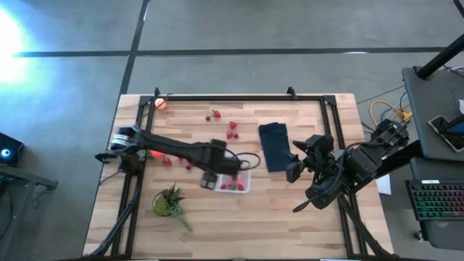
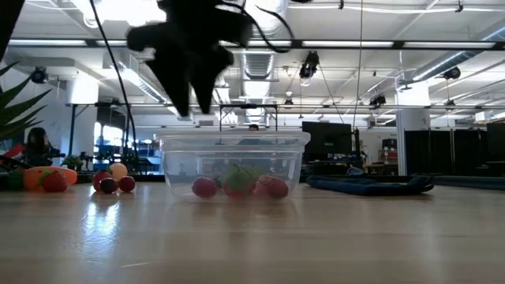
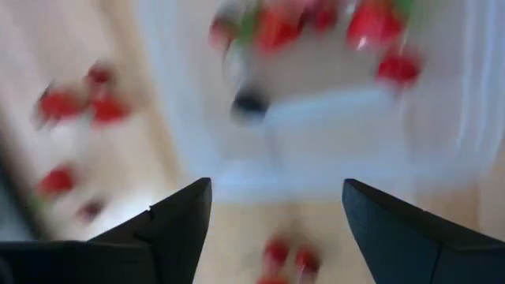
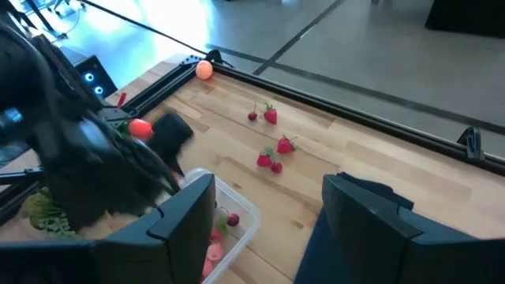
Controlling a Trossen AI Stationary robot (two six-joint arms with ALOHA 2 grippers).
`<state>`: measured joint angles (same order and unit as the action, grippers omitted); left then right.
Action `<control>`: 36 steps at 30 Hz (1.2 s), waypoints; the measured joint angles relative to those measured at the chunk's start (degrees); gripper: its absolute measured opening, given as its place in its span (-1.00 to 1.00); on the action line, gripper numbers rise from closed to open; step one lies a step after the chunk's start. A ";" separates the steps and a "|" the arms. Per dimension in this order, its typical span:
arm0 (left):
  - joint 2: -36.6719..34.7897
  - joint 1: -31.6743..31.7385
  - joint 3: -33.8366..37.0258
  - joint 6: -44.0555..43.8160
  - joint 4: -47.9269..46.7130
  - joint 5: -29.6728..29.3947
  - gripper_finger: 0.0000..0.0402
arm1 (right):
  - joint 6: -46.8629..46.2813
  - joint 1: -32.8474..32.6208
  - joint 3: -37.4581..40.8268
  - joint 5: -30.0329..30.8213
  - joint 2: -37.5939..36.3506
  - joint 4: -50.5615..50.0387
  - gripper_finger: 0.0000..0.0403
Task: Pick and placing Produce into tupperware
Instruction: Put the orange carrot into the transparent bin
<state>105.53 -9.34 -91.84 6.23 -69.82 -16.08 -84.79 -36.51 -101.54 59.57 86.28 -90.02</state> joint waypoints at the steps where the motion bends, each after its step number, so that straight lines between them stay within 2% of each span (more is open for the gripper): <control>1: -1.90 0.01 0.15 -0.01 -2.47 -1.43 0.35 | 0.02 0.00 0.00 0.00 0.00 0.00 0.12; 4: -9.29 0.80 1.61 -1.92 -7.56 -3.59 0.36 | 0.37 0.00 0.00 0.00 0.02 0.00 0.12; 6: -15.13 2.23 4.37 -5.01 -7.99 -1.90 0.36 | 0.40 0.00 0.00 0.00 0.02 0.00 0.12; 9: -22.98 5.32 10.77 -11.33 -8.62 1.91 0.36 | 0.84 0.00 0.02 0.03 0.02 0.00 0.12; 14: -32.02 11.06 23.43 -19.18 -11.34 3.66 0.37 | 1.46 0.04 0.04 0.37 0.02 0.00 0.12; 18: -34.28 14.33 33.54 -19.76 -11.69 8.71 0.37 | 1.46 0.04 0.07 0.46 0.02 0.00 0.12; 22: -34.89 15.42 42.38 -18.17 -10.69 8.94 0.37 | 1.01 0.04 0.07 0.46 0.04 0.00 0.12; 26: -37.21 15.39 48.81 -17.55 -4.61 10.08 0.37 | 0.01 0.04 0.09 0.46 0.04 0.00 0.12; 30: -39.35 15.55 52.01 -18.05 -1.28 9.39 0.37 | -0.44 0.04 0.19 0.47 0.04 0.02 0.12; 36: -42.75 16.87 50.88 -20.89 -1.08 2.41 0.37 | -1.47 0.04 1.35 0.46 0.07 0.00 0.12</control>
<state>62.78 7.53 -40.96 -14.66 -70.90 -13.66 -86.26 -36.47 -100.19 60.03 86.35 -90.02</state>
